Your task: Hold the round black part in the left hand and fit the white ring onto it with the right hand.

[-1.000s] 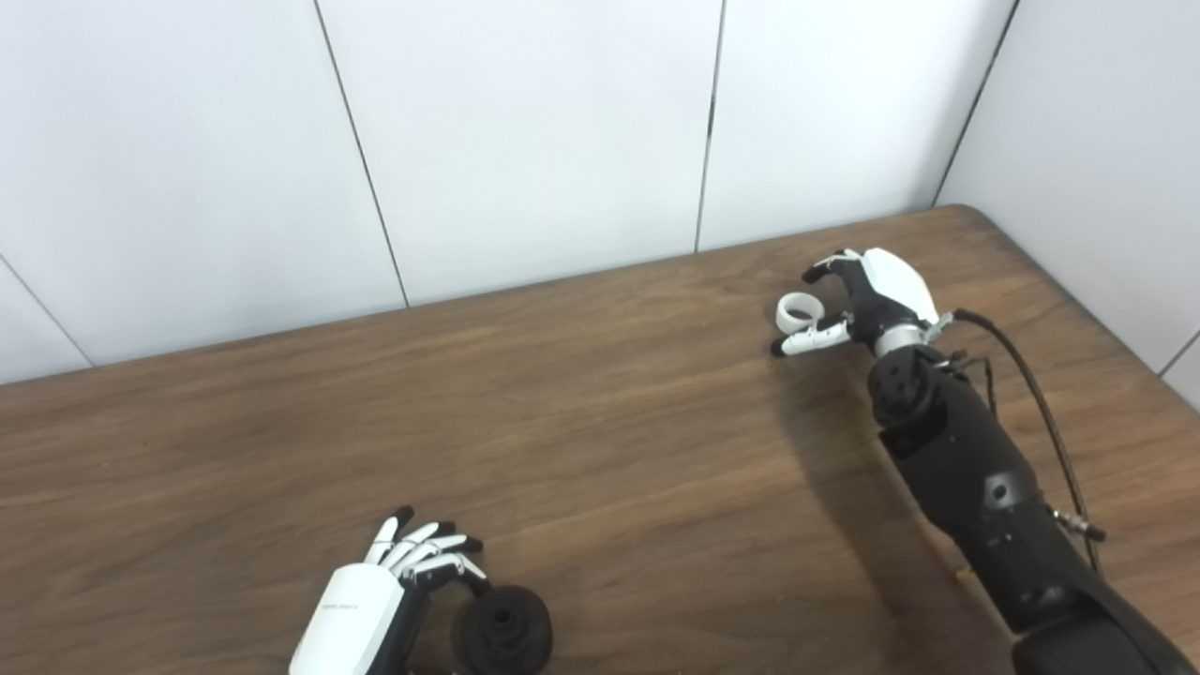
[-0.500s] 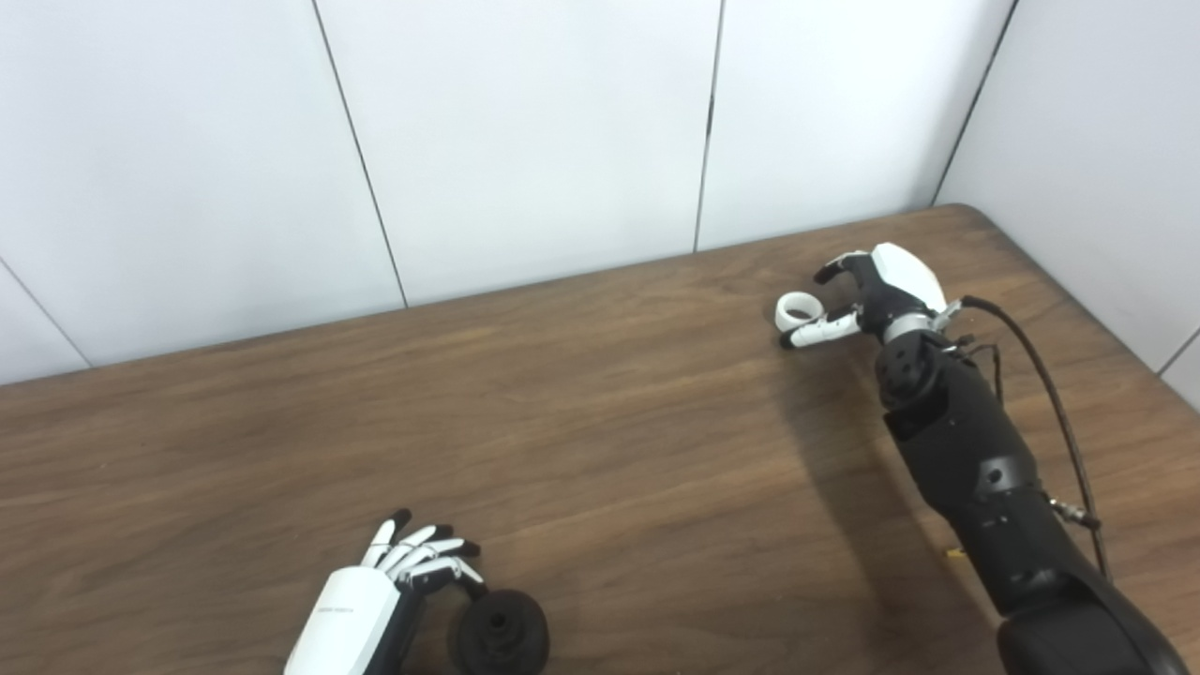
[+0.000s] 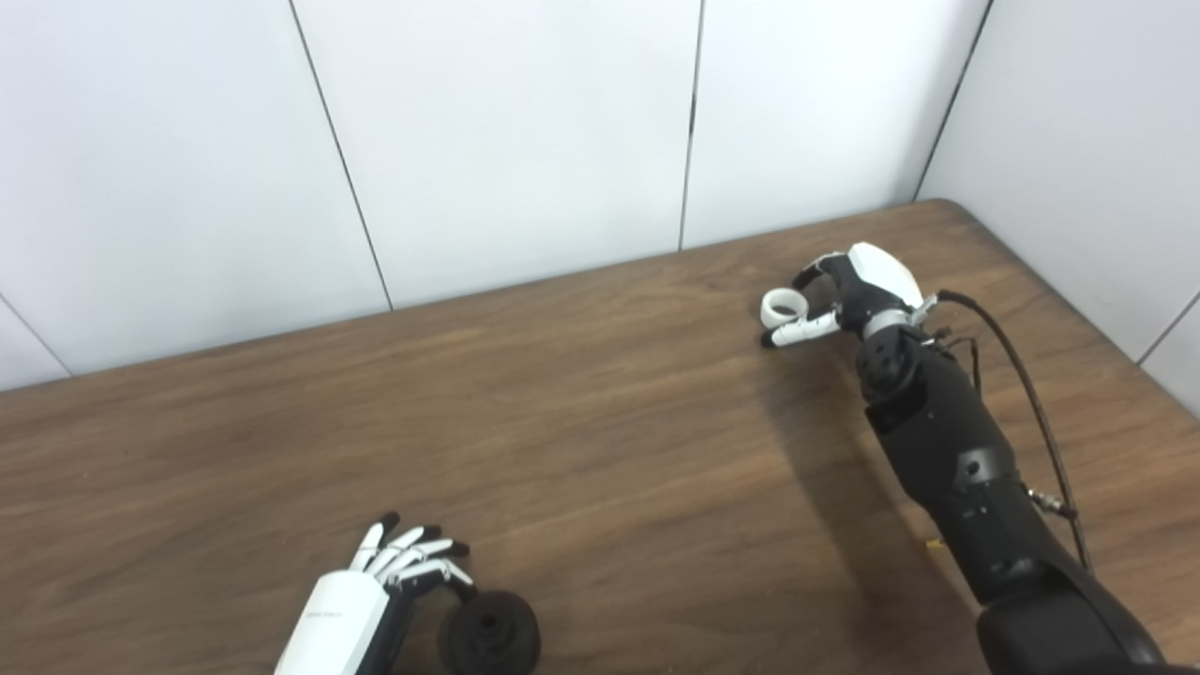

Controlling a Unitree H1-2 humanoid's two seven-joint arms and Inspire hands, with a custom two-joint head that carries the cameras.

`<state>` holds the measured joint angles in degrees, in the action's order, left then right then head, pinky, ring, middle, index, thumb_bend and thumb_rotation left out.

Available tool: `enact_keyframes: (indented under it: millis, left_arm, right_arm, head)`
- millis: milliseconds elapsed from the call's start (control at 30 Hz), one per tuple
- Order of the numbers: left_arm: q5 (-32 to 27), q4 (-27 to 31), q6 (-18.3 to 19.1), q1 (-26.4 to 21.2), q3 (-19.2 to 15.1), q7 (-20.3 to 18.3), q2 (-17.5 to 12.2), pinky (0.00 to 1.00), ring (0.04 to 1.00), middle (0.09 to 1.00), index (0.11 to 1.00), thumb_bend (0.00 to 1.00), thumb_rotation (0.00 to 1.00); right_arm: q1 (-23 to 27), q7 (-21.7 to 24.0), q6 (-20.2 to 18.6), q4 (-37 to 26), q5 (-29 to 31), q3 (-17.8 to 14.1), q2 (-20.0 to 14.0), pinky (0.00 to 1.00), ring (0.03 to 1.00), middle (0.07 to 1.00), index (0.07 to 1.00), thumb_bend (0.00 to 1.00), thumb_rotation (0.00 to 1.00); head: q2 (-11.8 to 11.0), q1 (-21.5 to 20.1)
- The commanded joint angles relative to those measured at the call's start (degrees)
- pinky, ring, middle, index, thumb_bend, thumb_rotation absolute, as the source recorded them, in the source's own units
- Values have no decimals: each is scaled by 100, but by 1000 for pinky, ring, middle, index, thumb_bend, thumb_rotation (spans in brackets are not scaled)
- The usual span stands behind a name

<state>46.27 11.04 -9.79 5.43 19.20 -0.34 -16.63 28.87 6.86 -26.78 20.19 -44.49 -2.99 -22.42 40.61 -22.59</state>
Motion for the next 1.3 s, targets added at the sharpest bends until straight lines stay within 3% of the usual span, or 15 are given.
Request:
enact_keyframes:
  millis: [0, 600, 633, 667, 733, 1100, 1267]
  left_arm:
    - [69, 44, 35, 106, -21, -130, -125, 1000, 872, 774, 482, 524, 52]
    - [102, 122, 79, 119, -37, -178, -112, 1000, 868, 773, 482, 524, 52]
    - [103, 127, 81, 119, -38, -184, -109, 1000, 868, 772, 482, 524, 52]
    - [102, 133, 86, 121, -40, -195, -106, 1000, 868, 772, 482, 524, 51]
    - [88, 149, 96, 123, -46, -225, -102, 1000, 870, 774, 482, 524, 51]
    - [134, 190, 128, 122, -41, -237, -72, 1000, 866, 773, 482, 524, 52]
    - [136, 232, 186, 125, -23, -276, -33, 1000, 868, 773, 482, 524, 52]
  right_arm:
    - [314, -8, -12, -124, -65, -60, -42, 995, 1000, 928, 682, 809, 275]
    - [307, -104, -12, -110, -7, 10, -39, 990, 996, 908, 596, 788, 219]
    - [297, -123, -11, -122, 47, 35, -54, 992, 997, 906, 545, 659, 186]
    - [287, -142, -10, -133, 101, 60, -71, 996, 999, 906, 518, 594, 167]
    - [264, -239, 17, -138, 223, 100, -102, 1000, 998, 898, 493, 538, 147]
    - [147, -409, 4, -297, 431, 309, -292, 980, 968, 859, 485, 523, 133]
    - [63, -411, -3, -367, 560, 225, -295, 945, 963, 860, 486, 522, 136]
  head:
    - [0, -8]
    - [55, 13]
    - [55, 13]
    - [55, 13]
    - [55, 13]
    - [122, 72]
    - [148, 165]
